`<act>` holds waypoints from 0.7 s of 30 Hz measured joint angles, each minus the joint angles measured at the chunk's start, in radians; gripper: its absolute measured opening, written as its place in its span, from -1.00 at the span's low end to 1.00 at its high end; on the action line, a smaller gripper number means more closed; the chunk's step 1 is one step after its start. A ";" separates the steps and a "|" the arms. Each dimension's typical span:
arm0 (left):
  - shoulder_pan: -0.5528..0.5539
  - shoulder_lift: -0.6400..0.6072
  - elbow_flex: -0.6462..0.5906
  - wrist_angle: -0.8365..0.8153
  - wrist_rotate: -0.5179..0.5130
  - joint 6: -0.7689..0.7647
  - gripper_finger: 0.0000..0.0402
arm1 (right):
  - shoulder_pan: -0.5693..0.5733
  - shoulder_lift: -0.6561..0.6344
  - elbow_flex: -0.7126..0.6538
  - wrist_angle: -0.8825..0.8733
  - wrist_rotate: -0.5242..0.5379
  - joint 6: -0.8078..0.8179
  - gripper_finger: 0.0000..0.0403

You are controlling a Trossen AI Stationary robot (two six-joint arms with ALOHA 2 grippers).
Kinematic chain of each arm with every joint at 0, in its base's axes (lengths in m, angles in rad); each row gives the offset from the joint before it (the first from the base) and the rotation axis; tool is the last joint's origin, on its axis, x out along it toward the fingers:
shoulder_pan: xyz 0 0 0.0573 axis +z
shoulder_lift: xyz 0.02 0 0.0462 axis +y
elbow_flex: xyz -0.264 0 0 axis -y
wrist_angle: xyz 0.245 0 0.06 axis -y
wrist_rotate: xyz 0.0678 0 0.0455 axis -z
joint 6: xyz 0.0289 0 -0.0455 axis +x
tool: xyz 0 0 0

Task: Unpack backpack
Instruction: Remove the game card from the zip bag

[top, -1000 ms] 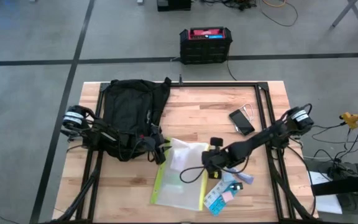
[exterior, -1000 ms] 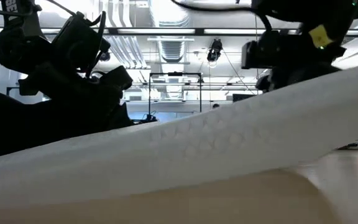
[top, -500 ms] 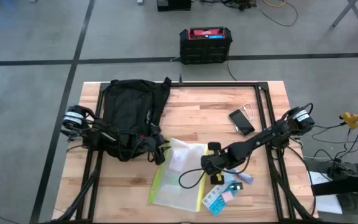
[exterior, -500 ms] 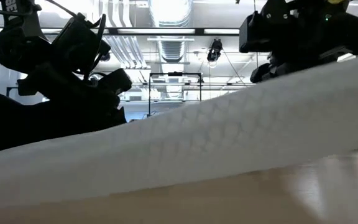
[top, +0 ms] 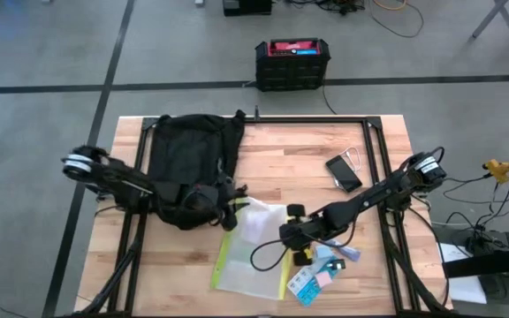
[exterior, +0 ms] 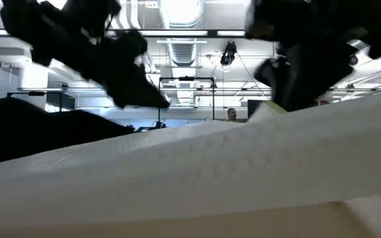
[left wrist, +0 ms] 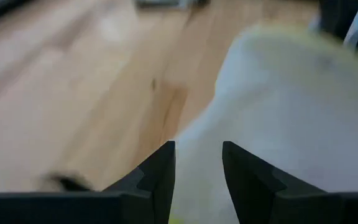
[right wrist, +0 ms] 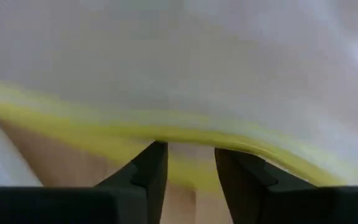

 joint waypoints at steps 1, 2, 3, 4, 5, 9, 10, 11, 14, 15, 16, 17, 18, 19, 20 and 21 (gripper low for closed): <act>-0.012 -0.028 0.014 -0.017 0.005 0.000 -0.41 | 0.000 0.006 0.000 0.050 0.014 -0.015 -0.39; -0.029 -0.055 0.028 -0.031 0.019 0.001 -0.41 | 0.000 0.012 0.000 0.101 0.025 -0.030 -0.37; -0.051 -0.075 0.042 -0.040 0.034 0.001 -0.41 | 0.000 0.016 0.000 0.147 0.038 -0.047 -0.36; -0.077 -0.091 0.058 -0.048 0.045 0.002 -0.41 | -0.001 0.020 0.000 0.188 0.053 -0.067 -0.36; -0.107 -0.104 0.073 -0.059 0.047 0.001 -0.41 | -0.002 0.022 0.001 0.230 0.074 -0.079 -0.36; -0.236 -0.105 0.141 -0.069 0.006 -0.002 -0.41 | -0.007 0.025 0.002 0.319 0.187 -0.143 -0.38; -0.269 -0.096 0.161 -0.069 -0.019 0.000 -0.41 | -0.010 0.025 0.002 0.338 0.215 -0.160 -0.40; -0.300 -0.084 0.178 -0.071 -0.048 0.006 -0.41 | -0.011 0.025 0.002 0.362 0.238 -0.175 -0.42; -0.373 -0.033 0.240 -0.096 -0.138 0.040 -0.41 | -0.018 0.025 0.002 0.423 0.262 -0.212 -0.47; -0.390 -0.012 0.267 -0.112 -0.172 0.050 -0.41 | -0.020 0.025 0.002 0.439 0.262 -0.223 -0.49; -0.402 0.011 0.295 -0.123 -0.199 0.061 -0.41 | -0.020 0.025 0.002 0.454 0.262 -0.242 -0.50; -0.409 0.036 0.324 -0.138 -0.211 0.077 -0.41 | -0.020 0.025 0.002 0.467 0.258 -0.265 -0.51; -0.413 0.064 0.353 -0.157 -0.216 0.096 -0.41 | -0.020 0.025 0.002 0.475 0.249 -0.294 -0.52; -0.415 0.093 0.384 -0.175 -0.218 0.114 -0.41 | -0.020 0.025 0.002 0.482 0.248 -0.324 -0.51; -0.416 0.128 0.418 -0.196 -0.219 0.130 -0.41 | -0.020 0.025 0.002 0.488 0.246 -0.351 -0.50; -0.416 0.160 0.454 -0.224 -0.219 0.144 -0.41 | -0.020 0.025 0.002 0.487 0.245 -0.376 -0.49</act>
